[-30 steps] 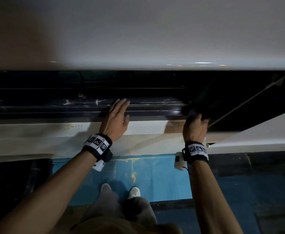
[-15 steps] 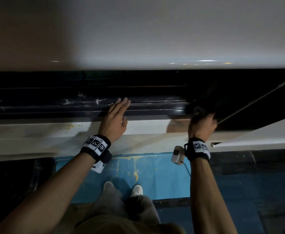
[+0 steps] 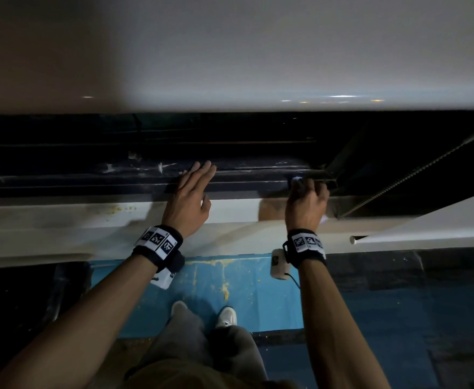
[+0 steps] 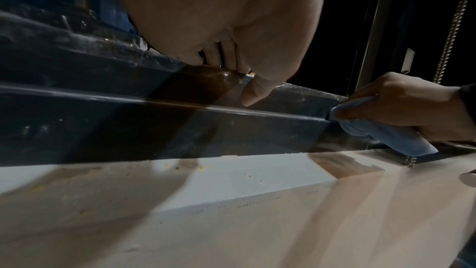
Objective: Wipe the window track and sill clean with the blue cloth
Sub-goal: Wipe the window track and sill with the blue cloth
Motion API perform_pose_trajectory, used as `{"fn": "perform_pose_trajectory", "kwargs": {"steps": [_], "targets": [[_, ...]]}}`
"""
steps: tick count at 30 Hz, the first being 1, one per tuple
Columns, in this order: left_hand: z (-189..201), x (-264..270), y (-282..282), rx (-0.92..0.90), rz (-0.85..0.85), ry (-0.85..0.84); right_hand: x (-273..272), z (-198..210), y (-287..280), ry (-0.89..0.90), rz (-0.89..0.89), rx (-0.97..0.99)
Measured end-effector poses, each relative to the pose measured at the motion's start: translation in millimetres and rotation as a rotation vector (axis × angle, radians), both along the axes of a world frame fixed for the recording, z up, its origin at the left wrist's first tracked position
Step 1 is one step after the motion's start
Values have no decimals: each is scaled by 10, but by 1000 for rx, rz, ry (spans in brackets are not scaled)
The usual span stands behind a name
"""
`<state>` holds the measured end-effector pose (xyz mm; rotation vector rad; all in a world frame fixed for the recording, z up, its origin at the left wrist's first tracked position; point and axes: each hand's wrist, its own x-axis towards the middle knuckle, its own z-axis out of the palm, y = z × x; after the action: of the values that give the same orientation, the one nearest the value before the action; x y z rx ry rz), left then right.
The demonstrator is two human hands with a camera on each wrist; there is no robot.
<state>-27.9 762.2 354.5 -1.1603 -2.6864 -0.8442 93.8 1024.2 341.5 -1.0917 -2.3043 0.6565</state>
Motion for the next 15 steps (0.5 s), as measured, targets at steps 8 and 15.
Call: {"fn": "perform_pose_trajectory", "kwargs": {"steps": [8, 15], "targets": [[16, 25, 6, -21, -4, -40, -303, -71, -810, 2, 347, -44], [335, -117, -369, 62, 64, 75, -118, -128, -341, 27, 200, 6]]}}
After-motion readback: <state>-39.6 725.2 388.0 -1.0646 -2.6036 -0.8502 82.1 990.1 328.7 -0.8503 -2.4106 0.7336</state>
